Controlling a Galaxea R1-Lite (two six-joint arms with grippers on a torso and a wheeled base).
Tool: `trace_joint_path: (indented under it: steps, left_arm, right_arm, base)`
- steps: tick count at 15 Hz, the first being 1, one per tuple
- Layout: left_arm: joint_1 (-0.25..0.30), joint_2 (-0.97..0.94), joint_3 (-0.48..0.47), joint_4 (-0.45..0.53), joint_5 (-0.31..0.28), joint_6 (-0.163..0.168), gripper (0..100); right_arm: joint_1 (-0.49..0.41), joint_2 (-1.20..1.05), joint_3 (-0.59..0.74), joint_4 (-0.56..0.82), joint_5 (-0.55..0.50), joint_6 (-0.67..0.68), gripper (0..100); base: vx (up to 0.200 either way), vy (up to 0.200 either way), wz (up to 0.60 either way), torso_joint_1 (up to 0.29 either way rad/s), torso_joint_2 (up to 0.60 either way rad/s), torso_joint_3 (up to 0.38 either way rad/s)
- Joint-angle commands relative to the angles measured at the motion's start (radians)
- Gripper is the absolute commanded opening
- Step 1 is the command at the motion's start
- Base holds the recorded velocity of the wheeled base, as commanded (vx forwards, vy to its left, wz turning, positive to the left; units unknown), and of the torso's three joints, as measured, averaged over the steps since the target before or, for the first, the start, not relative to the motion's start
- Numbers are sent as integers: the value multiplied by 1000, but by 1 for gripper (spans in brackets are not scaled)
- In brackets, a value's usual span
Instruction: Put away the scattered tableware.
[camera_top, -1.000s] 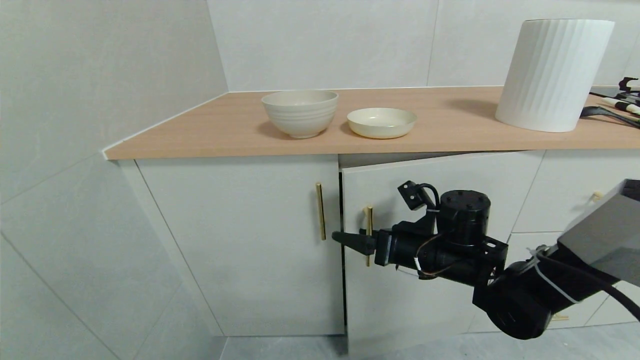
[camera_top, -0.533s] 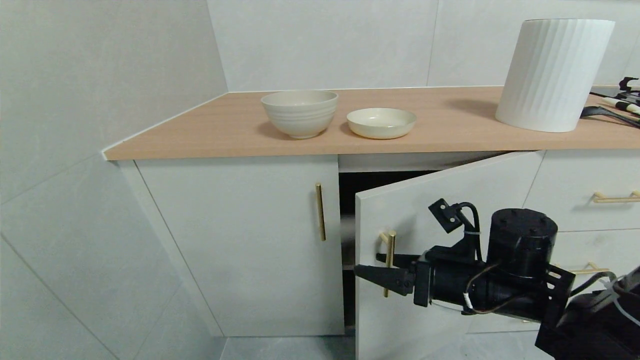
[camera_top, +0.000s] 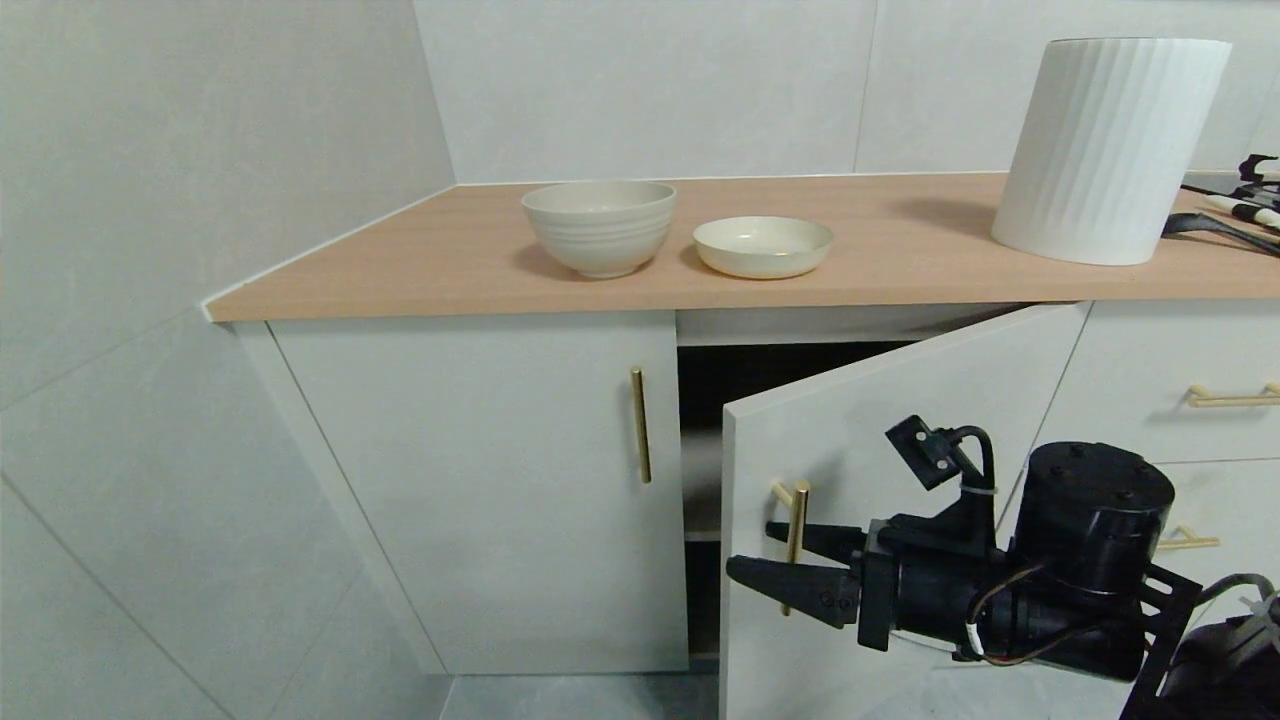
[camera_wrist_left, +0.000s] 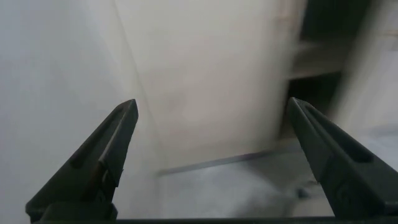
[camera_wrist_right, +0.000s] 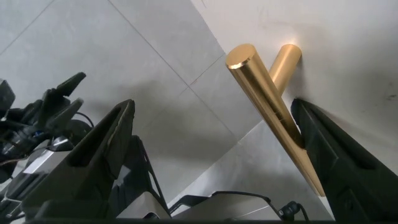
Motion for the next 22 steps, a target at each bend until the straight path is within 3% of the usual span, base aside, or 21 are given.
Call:
trace_joint_path:
  steps: [1, 3, 6, 7, 8, 10, 12, 16, 18, 22]
  left_arm:
    - [-3, 14, -56, 12, -134, 4, 100]
    - [-6, 183, -179, 51, -333, -4, 100]
    - [-18, 524, -345, 26, -441, -9, 100]
    - [-18, 524, -345, 26, -441, -9, 100]
    - [-64, 728, -426, -52, -467, -7, 100]
    - [-133, 970, -487, -196, -467, -9, 100]
    - [-172, 1169, -521, -316, -461, -33, 100]
    - [-215, 1324, -523, -362, -427, -38, 100]
    - [-219, 1424, -515, -422, -419, -33, 100]
    - [-287, 1568, -460, -563, -418, -42, 100]
  right_arm:
    - [0, -2, 1, 3, 2, 1, 100]
    - [0, -1, 1, 3, 2, 1, 100]
    - [0, -1, 1, 3, 2, 1, 100]
    - [0, -1, 1, 3, 2, 1, 100]
    - [0, 1, 1, 2, 0, 1, 100]
    - [0, 2, 1, 3, 0, 1, 100]
    - [0, 7, 2, 3, 0, 1, 100]
    - [0, 24, 2, 2, 0, -2, 100]
    - [0, 24, 1, 2, 0, -2, 100]
    - [0, 24, 2, 2, 0, -4, 100]
  base:
    - [0, 0, 0, 0, 0, 0]
    - [0, 0, 0, 0, 0, 0]
    - [0, 0, 0, 0, 0, 0]
    - [0, 0, 0, 0, 0, 0]
    - [0, 0, 0, 0, 0, 0]
    - [0, 0, 0, 0, 0, 0]
    - [0, 0, 0, 0, 0, 0]
    - [0, 0, 0, 0, 0, 0]
    - [0, 0, 0, 0, 0, 0]
    - [0, 0, 0, 0, 0, 0]
